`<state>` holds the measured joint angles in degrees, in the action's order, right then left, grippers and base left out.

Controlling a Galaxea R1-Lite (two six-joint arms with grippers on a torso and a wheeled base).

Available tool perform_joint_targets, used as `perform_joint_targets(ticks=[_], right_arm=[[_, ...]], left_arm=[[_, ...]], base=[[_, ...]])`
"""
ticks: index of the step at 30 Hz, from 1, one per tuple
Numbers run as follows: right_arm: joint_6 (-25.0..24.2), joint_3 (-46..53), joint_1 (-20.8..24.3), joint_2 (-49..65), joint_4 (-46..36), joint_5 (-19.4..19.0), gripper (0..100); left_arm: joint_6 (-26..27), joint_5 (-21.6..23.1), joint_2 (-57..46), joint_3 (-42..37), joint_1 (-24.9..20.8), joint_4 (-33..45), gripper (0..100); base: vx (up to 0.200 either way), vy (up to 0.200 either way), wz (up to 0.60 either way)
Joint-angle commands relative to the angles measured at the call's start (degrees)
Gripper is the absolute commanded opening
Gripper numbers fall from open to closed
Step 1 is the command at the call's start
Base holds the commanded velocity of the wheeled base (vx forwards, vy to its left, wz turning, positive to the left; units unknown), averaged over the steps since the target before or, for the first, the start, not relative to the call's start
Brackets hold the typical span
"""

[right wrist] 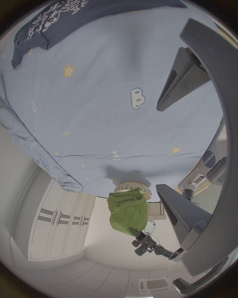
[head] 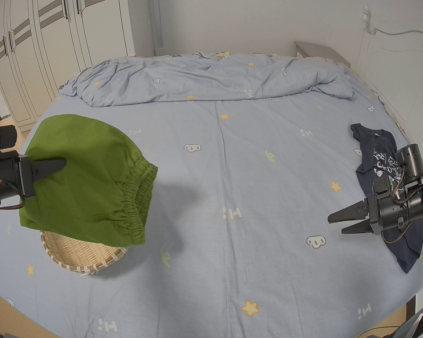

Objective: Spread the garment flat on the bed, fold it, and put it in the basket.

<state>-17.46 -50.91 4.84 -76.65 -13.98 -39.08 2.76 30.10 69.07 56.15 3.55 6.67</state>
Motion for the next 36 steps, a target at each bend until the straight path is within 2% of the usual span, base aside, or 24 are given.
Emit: perform_joint_targets(ticks=[1, 4, 6, 11, 15, 20, 22, 26, 27, 32, 33, 36], right_arm=[[0.1, 0.0, 0.1, 0.1, 0.0, 0.0, 100], [0.1, 0.1, 0.4, 0.2, 0.0, 0.0, 100], [0.0, 0.2, 0.9, 0.3, -0.1, 0.0, 100], [-0.1, 0.3, 2.5, 0.9, -0.1, 0.0, 100], [-0.1, 0.7, 2.4, 1.1, 0.0, 0.0, 100], [0.0, 0.6, 2.1, 1.5, 0.0, 0.0, 100], [0.0, 0.6, 1.9, 1.7, 0.0, 0.0, 100], [0.0, 0.6, 1.9, 1.9, 0.0, 0.0, 100], [-0.1, 0.6, 1.9, 1.9, 0.0, 0.0, 100], [0.0, 0.6, 1.9, 1.8, 0.0, 0.0, 100], [0.0, 0.7, 1.9, 1.7, 0.1, 0.1, 100], [0.0, 0.7, 1.9, 1.7, 0.1, 0.1, 100]], left_arm=[[-0.7, 0.1, 1.8, -1.0, 3.5, 0.0, 0], [-0.8, 0.2, 5.3, -2.4, 8.7, 0.0, 0], [-0.8, 0.4, 9.1, -3.2, 10.4, 0.0, 0], [-0.5, 0.0, 15.5, -8.8, 13.1, -0.7, 0], [-0.6, -0.5, 22.7, -8.9, 14.9, -0.8, 0], [-0.7, -4.1, 28.8, -7.0, 14.2, -1.7, 0], [-1.7, -5.8, 32.4, -4.6, 12.6, -2.4, 0], [-7.6, -6.1, 33.4, -0.9, 10.1, -2.5, 0], [-10.8, -6.3, 33.4, 0.5, 9.2, -2.5, 0], [-12.0, -6.3, 33.5, 1.7, 9.0, -2.7, 0], [-12.5, -6.3, 33.2, 2.4, 9.2, -3.2, 100], [-13.5, -6.2, 31.8, 2.6, 9.3, -3.3, 100]], base=[[0.000, 0.000, 0.00], [0.000, 0.000, 0.00], [0.000, 0.000, 0.00], [0.000, 0.000, 0.00], [0.000, 0.000, 0.00], [0.000, 0.000, 0.00], [0.000, 0.000, 0.00], [0.000, 0.000, 0.00], [0.000, 0.000, 0.00], [0.000, 0.000, 0.00], [0.000, 0.000, 0.00], [0.000, 0.000, 0.00]])
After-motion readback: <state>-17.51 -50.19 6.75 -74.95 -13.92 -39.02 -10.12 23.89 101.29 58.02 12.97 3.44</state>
